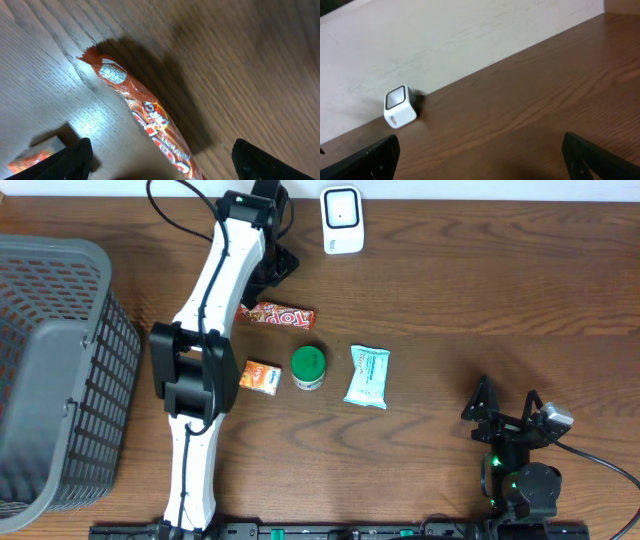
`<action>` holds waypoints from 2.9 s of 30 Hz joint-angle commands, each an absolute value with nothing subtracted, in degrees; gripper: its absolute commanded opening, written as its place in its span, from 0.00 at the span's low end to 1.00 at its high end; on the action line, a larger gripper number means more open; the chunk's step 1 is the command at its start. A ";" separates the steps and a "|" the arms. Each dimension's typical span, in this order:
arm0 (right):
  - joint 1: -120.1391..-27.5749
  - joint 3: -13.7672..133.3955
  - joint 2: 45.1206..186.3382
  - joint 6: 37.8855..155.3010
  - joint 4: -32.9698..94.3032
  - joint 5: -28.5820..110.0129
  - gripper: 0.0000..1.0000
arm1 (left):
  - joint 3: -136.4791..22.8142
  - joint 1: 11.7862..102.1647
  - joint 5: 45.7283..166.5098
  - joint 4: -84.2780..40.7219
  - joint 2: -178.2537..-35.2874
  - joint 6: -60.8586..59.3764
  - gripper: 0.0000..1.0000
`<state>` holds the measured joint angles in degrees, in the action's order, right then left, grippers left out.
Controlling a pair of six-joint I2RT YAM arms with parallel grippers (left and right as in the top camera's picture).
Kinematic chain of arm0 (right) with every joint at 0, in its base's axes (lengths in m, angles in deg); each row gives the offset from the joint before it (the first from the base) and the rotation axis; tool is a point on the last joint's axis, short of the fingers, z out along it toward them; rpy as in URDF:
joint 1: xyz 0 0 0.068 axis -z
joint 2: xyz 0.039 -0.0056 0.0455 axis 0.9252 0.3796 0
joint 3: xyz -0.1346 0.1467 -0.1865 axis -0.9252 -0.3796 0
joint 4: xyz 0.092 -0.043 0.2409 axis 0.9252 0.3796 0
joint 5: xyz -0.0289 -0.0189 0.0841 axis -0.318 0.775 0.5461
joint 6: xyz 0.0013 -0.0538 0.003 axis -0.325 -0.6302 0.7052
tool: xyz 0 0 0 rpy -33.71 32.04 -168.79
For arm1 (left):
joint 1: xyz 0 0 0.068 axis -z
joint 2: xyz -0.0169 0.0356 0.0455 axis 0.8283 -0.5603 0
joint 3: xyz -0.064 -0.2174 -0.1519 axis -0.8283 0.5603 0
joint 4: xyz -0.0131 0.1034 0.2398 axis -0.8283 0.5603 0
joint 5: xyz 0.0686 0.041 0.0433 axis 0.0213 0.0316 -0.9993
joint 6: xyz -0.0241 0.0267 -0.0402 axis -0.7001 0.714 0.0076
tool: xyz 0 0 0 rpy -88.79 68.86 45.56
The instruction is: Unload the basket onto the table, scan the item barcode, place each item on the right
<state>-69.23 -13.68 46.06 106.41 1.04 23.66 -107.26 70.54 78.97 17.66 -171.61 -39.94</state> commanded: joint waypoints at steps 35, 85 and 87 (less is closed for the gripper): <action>-69.28 -13.75 45.99 106.23 1.17 23.31 0.99 | -104.59 63.43 82.34 18.21 -160.07 -29.38 0.08; -69.28 -13.75 45.99 106.23 1.19 23.31 0.99 | -101.51 99.83 78.97 7.78 -172.13 -18.46 0.13; -69.28 -13.75 45.99 106.23 1.19 23.31 0.99 | -102.43 99.61 77.92 7.76 -170.84 -16.29 0.17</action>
